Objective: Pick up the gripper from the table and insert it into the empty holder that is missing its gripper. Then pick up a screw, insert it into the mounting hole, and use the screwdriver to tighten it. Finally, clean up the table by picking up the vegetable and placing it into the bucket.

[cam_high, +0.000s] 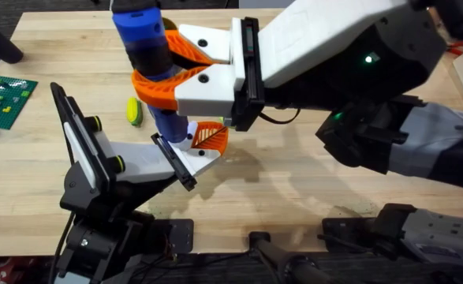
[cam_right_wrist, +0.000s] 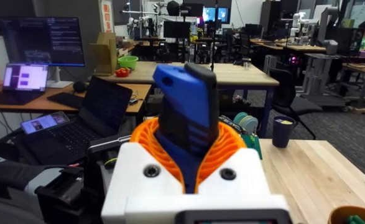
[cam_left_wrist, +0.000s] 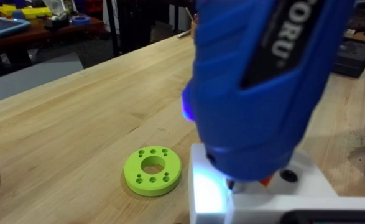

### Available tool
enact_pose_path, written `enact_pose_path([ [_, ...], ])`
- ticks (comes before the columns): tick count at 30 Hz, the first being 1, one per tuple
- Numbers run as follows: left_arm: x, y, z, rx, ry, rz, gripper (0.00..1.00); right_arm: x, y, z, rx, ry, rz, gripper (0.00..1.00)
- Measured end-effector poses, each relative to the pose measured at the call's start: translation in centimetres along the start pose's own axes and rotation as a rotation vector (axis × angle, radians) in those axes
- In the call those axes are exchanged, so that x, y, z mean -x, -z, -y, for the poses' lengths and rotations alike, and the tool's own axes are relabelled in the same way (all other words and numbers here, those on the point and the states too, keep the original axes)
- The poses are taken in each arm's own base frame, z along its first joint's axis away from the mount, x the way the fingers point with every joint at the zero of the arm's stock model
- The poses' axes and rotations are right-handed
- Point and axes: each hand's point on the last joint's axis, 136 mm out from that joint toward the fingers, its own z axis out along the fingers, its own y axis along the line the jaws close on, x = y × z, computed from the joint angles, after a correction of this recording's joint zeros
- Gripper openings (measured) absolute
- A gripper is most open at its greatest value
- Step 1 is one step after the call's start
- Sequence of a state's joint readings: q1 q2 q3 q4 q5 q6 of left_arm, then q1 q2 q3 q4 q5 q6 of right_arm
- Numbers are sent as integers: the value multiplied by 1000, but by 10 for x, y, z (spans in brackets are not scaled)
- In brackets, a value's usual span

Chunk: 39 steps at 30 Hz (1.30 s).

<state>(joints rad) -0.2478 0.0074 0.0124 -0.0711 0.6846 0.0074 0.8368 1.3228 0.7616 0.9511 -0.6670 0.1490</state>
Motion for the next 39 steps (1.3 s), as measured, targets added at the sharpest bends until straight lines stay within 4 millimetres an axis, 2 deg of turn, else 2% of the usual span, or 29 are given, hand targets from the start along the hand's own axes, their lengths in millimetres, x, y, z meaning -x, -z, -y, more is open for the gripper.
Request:
enact_pose_path([
  [24, -1, 0, 0, -1, 19, -4, 6, -5, 1, 6, -29, -18, -19, 70],
  [39, -1, 0, 0, -1, 18, -5, 6, -1, 1, 5, -20, -10, -6, 70],
])
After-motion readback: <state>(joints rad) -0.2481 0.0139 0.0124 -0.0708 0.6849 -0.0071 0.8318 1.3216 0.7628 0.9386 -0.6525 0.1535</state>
